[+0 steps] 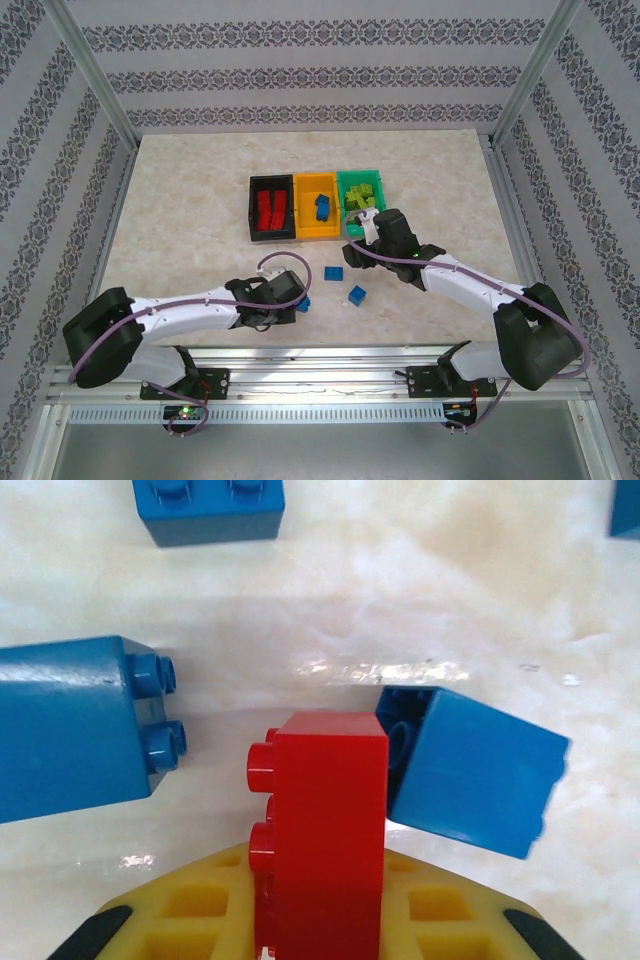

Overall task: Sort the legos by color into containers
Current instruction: Pick up the lego from the middle-left of the table, then place the lego in the container.

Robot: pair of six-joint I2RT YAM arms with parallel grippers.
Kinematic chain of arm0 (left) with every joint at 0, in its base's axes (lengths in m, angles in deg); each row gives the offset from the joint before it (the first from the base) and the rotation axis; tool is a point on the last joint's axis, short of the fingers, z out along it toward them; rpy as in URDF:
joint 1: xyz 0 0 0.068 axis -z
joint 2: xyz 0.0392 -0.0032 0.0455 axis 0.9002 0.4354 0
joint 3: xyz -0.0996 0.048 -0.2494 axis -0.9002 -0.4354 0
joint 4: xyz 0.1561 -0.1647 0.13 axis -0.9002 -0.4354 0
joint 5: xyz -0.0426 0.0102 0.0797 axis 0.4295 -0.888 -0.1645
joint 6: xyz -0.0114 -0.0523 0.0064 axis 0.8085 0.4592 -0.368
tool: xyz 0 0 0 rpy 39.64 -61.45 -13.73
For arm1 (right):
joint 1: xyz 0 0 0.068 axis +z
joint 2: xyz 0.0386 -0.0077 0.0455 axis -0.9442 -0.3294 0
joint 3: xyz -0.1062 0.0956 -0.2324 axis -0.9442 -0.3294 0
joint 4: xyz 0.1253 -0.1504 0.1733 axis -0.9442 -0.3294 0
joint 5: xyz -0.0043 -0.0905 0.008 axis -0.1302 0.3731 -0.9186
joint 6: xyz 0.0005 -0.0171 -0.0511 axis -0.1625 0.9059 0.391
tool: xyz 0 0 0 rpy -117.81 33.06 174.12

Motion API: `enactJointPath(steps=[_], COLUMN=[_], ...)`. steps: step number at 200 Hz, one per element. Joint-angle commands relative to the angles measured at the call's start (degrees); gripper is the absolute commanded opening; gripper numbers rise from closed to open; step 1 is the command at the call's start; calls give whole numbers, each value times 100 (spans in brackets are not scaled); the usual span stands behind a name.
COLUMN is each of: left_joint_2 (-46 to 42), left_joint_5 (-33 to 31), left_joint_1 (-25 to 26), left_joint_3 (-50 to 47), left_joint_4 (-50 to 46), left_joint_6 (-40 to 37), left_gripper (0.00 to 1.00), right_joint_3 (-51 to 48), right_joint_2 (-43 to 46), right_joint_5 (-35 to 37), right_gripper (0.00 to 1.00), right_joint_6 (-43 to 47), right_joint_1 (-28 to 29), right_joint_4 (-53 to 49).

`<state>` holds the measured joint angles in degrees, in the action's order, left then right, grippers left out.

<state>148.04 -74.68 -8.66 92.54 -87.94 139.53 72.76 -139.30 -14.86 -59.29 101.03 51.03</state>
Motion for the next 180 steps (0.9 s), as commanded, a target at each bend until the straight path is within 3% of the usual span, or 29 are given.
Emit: enactJointPath(steps=[1,34,71,134,180], left_joint_2=[-306,-601,-935,-651,734], left_joint_5=[-252,-491,-483,585,1185], left_joint_1=[79,18,-412,-2270,-3193], left_joint_3=[177,328,354,1071,2850], left_joint_4=[-329,-642,-689,-602,-1054], left_joint_6=[-218,-418,-664,-2053,-3183], left_gripper=[20,20,19,19,20], right_joint_3=[-17,14,57,28,41], right_joint_2=[69,34,-47,53,2], right_joint_5=[-8,-45,-39,-26,-17], right_gripper=[58,58,58,58,58], right_joint_6=[-54,-61,-46,-44,-37], right_joint_1=[68,77,85,96,82], right_joint_4=[70,46,14,63,72])
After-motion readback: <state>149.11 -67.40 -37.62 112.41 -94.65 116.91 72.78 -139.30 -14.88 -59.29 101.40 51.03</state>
